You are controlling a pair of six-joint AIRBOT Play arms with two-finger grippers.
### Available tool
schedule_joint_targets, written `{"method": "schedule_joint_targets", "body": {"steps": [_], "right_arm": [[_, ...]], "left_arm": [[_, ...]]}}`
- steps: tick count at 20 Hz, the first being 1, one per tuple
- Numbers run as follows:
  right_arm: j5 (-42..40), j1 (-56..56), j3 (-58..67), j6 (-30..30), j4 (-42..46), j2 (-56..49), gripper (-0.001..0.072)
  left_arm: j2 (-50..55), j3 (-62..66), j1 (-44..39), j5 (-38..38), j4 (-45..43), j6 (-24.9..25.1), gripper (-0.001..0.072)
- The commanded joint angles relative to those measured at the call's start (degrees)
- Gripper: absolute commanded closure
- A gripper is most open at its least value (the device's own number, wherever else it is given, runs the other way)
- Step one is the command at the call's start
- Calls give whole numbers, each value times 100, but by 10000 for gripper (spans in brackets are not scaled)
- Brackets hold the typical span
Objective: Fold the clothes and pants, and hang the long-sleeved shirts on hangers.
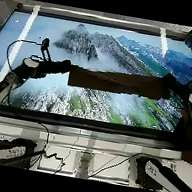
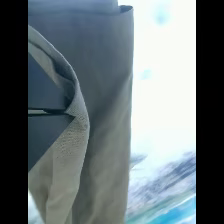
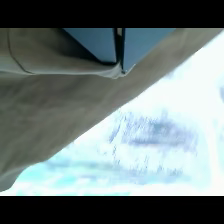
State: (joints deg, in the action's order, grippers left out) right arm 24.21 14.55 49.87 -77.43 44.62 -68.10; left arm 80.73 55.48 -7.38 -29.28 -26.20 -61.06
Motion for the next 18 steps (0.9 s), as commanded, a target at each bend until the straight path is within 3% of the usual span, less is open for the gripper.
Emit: {"method": "schedule_joint_targets", "body": {"steps": [1, 5, 11, 12, 13, 14, 15, 16, 18], "right_arm": [[-686, -168, 588, -313, 0, -1069, 686], [-693, -168, 1143, -313, -101, -1967, 685], [-916, -175, 1462, -304, -144, -2284, 662], [-881, -175, 1488, -304, -131, -2284, 526], [-807, -175, 1515, -282, -118, -2277, 256], [-660, -173, 1558, -245, -72, -2273, 80], [-459, -173, 1622, -221, 57, -2273, 78], [-245, -173, 1696, -221, 221, -2273, 78], [109, -173, 1832, -221, 431, -2247, 78]], "left_arm": [[422, 9, -267, 791, 83, -179, 693], [925, 11, -411, 938, 907, -175, 693], [1110, 33, -476, 1073, 984, -153, 682], [1110, 59, -476, 1073, 981, -153, 662], [1110, 96, -476, 1071, 979, -153, 545], [1108, 142, -476, 1069, 977, -151, 383], [1104, 197, -476, 1049, 977, -72, 214], [1104, 280, -476, 942, 977, 157, 174], [1051, 463, -424, 614, 975, 595, 173]]}}
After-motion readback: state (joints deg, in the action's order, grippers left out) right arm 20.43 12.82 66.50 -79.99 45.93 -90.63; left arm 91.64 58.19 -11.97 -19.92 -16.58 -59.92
